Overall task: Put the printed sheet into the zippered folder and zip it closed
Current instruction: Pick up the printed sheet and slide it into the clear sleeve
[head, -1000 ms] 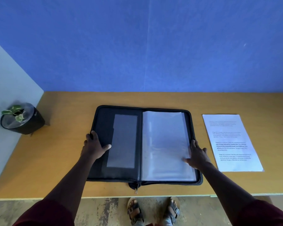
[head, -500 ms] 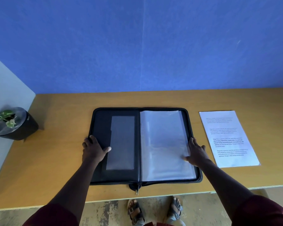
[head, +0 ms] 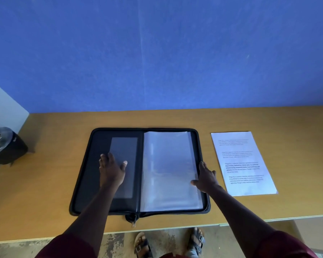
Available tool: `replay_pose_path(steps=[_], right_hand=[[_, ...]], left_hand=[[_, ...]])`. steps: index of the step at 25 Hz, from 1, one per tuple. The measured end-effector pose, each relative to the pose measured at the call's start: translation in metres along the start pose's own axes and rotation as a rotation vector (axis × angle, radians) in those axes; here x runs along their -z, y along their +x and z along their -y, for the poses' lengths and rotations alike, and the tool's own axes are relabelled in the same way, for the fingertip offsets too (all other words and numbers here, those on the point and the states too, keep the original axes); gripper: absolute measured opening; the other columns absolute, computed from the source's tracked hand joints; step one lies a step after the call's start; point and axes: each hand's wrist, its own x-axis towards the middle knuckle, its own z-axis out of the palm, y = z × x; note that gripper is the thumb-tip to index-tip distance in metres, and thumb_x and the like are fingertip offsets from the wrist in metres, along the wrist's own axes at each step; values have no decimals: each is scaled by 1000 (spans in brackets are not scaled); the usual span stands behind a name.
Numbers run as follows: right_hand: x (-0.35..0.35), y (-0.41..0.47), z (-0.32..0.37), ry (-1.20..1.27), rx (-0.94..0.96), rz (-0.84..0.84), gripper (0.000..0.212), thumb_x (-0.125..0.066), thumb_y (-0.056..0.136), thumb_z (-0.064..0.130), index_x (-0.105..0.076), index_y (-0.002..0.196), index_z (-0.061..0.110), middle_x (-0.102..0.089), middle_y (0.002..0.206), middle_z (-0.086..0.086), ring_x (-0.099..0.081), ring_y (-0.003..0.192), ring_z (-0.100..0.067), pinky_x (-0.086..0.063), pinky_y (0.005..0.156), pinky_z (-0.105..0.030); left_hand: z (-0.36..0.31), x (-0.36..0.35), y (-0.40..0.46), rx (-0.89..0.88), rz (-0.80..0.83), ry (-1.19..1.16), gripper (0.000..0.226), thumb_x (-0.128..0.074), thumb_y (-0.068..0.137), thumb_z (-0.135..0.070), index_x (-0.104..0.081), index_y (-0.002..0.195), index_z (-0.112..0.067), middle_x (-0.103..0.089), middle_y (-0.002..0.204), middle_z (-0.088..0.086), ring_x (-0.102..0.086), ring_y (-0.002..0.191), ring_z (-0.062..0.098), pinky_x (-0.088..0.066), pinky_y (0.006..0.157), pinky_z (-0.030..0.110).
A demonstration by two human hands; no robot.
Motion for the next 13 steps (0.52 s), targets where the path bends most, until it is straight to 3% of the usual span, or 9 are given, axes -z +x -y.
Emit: replay_pose_path(steps=[4,7,13], right_hand=[[8,-1,-17,164,-24,-59,92,-72,88,29,-13,155,8,-49,147,-15,-46,132,-39,-43,105,-44],[20,1,-35,233,7,-86,91,-72,88,28,-14,156,11,-52,144,-16,-53,128,-36,-49,95,-40],[56,18,-91,270,54,-150,86,-73,88,26,-20,155,12,-51,146,-15,-52,130,-33,-48,96,-38]], left_hand=[[-79,-33,-14,-100,76,-13,81,-51,99,-43,-9,157,-6,-2,164,23,-5,152,35,-18,121,49],[-132,-63,-32,-180,134,-5,80,-51,99,-43,-8,158,-10,1,165,15,-2,153,29,-21,121,46],[-210,-114,-63,-269,235,18,80,-49,100,-43,-3,158,-13,3,166,9,1,153,24,-29,118,48]])
